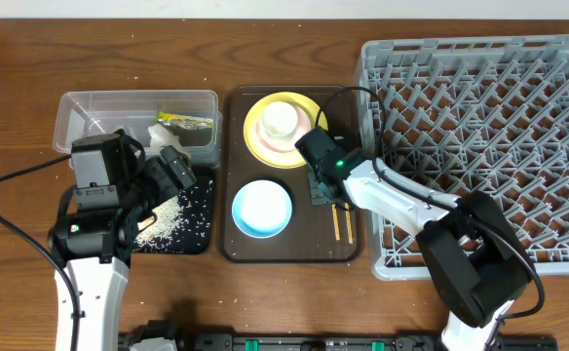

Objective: Sort waste into correct bins and load items into the dishwasher rack
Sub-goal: 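Close the right gripper on one chopstick and lift it, then carry the chopstick right and lower it into the dish rack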

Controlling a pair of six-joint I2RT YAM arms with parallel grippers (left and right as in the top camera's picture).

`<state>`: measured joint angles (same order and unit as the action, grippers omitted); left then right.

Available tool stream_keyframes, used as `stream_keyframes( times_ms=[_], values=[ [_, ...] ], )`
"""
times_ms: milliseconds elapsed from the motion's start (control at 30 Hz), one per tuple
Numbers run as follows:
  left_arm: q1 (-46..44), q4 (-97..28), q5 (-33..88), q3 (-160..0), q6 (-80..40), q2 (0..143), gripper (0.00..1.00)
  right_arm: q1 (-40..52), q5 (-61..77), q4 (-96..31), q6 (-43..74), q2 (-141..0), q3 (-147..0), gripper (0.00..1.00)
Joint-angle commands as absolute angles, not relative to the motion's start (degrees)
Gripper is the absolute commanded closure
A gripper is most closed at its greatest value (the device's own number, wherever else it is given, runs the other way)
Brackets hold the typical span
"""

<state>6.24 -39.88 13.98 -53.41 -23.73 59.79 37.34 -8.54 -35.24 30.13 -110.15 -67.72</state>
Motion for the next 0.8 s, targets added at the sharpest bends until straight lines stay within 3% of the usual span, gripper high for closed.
stream_keyframes(
  times_ms=[0, 367, 767],
  values=[
    [6.5, -39.9, 13.8, -54.7, -23.0, 59.8, 0.05, 37.0, -8.8, -37.1, 29.1, -109.4, -70.2, 0.99],
    [6.5, -39.9, 13.8, -54.7, -23.0, 59.8, 0.05, 33.2, -9.3, -40.1, 27.8, -96.7, -76.3, 0.99],
    [6.5, -39.9, 13.8, -54.7, -23.0, 59.8, 0.05, 19.3, -9.2, -44.1, 15.6, -93.0, -76.0, 0.99]
  ],
)
